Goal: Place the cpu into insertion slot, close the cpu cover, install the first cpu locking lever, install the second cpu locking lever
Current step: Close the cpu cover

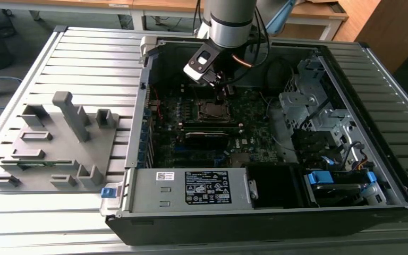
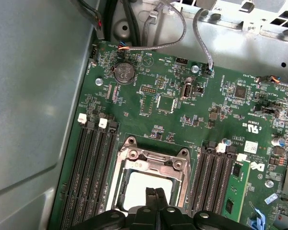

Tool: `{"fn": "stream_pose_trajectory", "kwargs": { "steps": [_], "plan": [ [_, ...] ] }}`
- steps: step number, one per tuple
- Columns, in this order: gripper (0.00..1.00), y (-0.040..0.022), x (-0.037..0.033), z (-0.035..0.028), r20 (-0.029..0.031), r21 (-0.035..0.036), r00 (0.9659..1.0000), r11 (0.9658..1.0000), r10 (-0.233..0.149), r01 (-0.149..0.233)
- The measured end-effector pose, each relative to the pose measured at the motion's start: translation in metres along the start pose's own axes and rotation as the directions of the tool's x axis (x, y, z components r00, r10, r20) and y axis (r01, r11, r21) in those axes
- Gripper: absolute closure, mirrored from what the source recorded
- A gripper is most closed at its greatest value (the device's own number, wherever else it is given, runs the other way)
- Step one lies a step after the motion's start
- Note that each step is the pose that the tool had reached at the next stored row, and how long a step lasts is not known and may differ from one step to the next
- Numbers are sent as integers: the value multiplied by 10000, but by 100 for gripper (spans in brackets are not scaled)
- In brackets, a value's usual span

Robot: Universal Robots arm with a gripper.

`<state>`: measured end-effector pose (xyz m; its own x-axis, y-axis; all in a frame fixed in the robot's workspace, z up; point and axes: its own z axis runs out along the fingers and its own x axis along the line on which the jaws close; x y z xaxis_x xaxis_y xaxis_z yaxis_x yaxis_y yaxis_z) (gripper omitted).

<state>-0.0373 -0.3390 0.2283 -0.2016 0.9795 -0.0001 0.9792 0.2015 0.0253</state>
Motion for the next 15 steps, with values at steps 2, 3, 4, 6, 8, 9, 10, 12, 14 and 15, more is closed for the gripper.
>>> {"fn": "stream_pose_trajectory", "kwargs": {
  "steps": [2,3,4,6,8,9,10,12,14,15],
  "plan": [
    [89,0,0,0,0,0,10000,10000,-1,1],
    [89,0,0,0,0,0,10000,10000,-2,2],
    [89,0,0,0,-1,-1,10000,10000,-9,9],
    [89,0,0,0,-1,0,10000,10000,-60,60],
    [89,0,0,1,-4,0,9999,9999,-148,148],
    [89,0,0,1,-5,-1,9998,9998,-191,191],
    [89,0,0,1,-5,0,9998,9998,-223,223],
    [89,0,0,1,-6,0,9997,9997,-233,233],
    [89,0,0,1,-6,0,9997,9997,-238,238],
    [89,0,0,1,-6,0,9997,9997,-239,239]
  ]
}}
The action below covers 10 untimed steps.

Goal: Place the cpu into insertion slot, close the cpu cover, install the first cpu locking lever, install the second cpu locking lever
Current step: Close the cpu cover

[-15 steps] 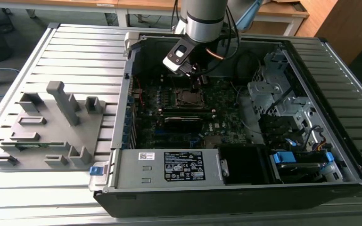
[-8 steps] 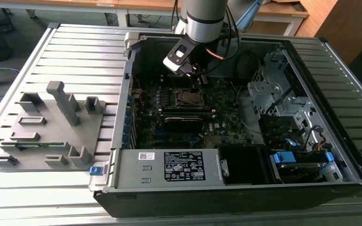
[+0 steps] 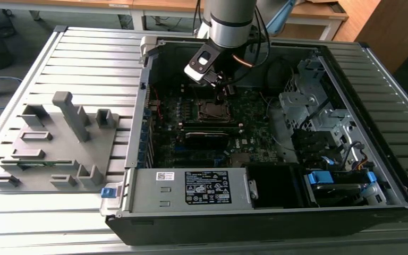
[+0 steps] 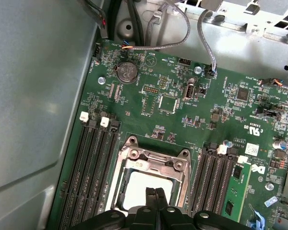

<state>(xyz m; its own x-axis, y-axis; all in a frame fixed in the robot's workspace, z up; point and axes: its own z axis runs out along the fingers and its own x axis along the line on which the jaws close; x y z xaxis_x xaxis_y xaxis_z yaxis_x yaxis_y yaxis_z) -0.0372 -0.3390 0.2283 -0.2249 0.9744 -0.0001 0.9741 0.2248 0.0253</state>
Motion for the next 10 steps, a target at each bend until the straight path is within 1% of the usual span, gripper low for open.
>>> {"fn": "stream_pose_trajectory", "kwargs": {
  "steps": [8,10],
  "plan": [
    [89,0,0,0,0,0,10000,10000,-8,8],
    [89,0,0,0,-2,0,10000,10000,-92,92]
  ]
}}
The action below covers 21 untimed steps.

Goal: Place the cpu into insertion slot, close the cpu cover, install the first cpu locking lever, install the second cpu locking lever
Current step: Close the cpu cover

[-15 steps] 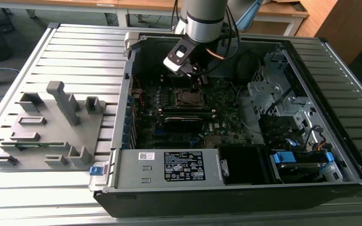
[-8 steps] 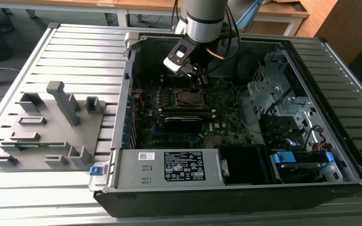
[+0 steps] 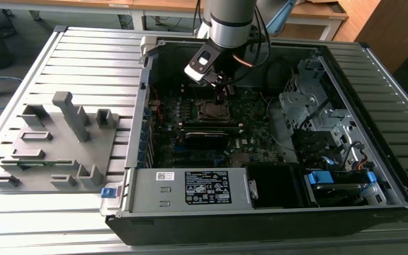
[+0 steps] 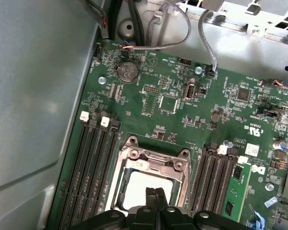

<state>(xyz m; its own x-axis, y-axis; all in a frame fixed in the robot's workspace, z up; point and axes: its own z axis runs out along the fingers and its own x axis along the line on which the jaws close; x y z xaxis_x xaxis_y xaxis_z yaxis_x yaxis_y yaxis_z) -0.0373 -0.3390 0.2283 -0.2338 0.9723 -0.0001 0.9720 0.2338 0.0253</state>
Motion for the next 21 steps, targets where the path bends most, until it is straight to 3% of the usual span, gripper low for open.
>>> {"fn": "stream_pose_trajectory", "kwargs": {
  "steps": [5,8,10,13,16,18,21],
  "plan": [
    [89,0,0,3,-19,-2,9972,9972,-743,743],
    [89,0,0,6,-32,-3,9919,9919,-1270,1270],
    [89,-1,0,10,-41,-3,9866,9866,-1631,1631],
    [89,-1,0,14,-51,-4,9764,9764,-2160,2160],
    [89,0,0,17,-62,-7,9638,9638,-2665,2665],
    [89,-1,0,20,-71,-10,9538,9538,-3004,3004],
    [89,-1,0,25,-84,-15,9354,9355,-3534,3534]
  ]
}}
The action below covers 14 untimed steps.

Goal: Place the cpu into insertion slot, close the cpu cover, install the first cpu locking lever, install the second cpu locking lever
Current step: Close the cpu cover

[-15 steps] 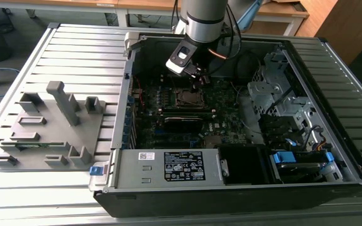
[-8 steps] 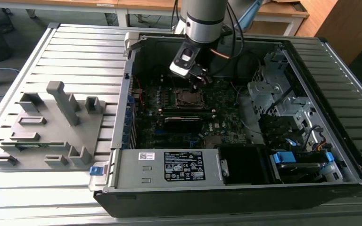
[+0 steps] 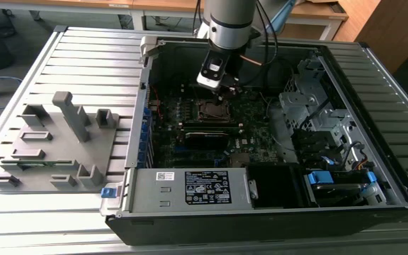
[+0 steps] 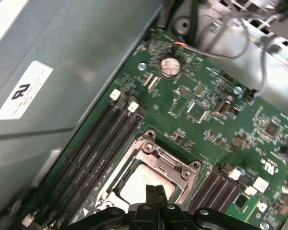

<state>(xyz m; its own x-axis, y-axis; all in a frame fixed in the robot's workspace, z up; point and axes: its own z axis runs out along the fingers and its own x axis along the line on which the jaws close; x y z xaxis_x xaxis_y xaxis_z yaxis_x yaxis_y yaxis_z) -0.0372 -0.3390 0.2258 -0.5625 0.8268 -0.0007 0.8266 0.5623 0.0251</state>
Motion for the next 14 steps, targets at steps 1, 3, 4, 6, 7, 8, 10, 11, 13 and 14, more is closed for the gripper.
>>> {"fn": "stream_pose_trajectory", "kwargs": {
  "steps": [1,3,4,6,7,8,10,11,13,14],
  "plan": [
    [89,0,0,1,-4,1,9998,9998,-181,181],
    [89,0,0,4,-13,0,9986,9986,-532,532],
    [89,0,0,5,-17,0,9975,9975,-703,703],
    [89,0,0,6,-21,0,9958,9958,-919,919],
    [89,0,0,6,-22,0,9957,9957,-923,923],
    [89,0,0,6,-22,0,9957,9957,-924,924],
    [89,0,0,6,-23,-1,9957,9957,-926,926],
    [89,0,0,6,-22,-1,9957,9957,-926,926],
    [89,0,0,6,-23,-1,9953,9953,-971,971],
    [89,0,0,7,-26,-1,9942,9942,-1072,1072]
  ]
}}
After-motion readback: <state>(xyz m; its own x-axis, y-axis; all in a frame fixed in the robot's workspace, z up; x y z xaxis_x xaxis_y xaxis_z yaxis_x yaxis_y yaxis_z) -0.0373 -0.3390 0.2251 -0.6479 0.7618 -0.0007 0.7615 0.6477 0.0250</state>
